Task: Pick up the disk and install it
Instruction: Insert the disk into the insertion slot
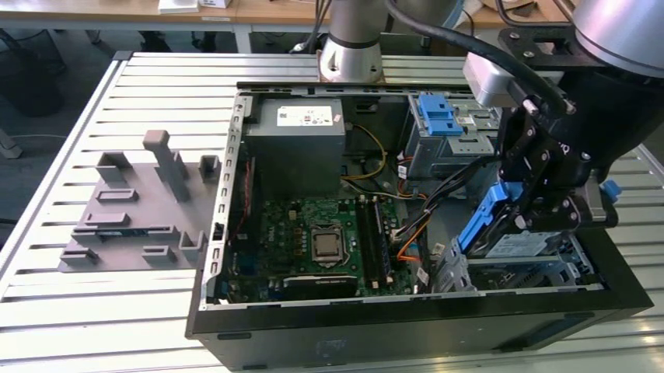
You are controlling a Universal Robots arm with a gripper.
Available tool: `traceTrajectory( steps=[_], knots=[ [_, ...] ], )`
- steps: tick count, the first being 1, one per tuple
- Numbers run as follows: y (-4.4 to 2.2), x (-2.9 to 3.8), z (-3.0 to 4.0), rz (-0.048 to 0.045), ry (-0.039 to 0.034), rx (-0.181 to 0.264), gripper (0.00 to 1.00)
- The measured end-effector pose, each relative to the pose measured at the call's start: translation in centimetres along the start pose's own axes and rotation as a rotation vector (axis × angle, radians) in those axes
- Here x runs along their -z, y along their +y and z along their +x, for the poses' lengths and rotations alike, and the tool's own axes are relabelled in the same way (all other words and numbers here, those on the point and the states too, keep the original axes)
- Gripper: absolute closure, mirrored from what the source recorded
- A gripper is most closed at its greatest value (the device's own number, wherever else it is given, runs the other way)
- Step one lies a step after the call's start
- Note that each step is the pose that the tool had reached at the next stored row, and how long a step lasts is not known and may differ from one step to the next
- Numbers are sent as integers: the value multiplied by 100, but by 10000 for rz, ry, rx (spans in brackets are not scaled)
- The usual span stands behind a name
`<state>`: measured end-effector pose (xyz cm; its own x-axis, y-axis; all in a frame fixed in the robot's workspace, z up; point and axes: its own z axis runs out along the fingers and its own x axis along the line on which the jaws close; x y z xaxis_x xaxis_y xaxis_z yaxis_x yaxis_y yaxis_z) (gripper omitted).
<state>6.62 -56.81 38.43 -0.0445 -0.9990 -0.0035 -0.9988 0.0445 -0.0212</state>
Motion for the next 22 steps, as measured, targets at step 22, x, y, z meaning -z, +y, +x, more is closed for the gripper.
traceTrajectory(
  steps=[22],
  knots=[
    [2,-157,6,0,-3,-1,64]
  ],
)
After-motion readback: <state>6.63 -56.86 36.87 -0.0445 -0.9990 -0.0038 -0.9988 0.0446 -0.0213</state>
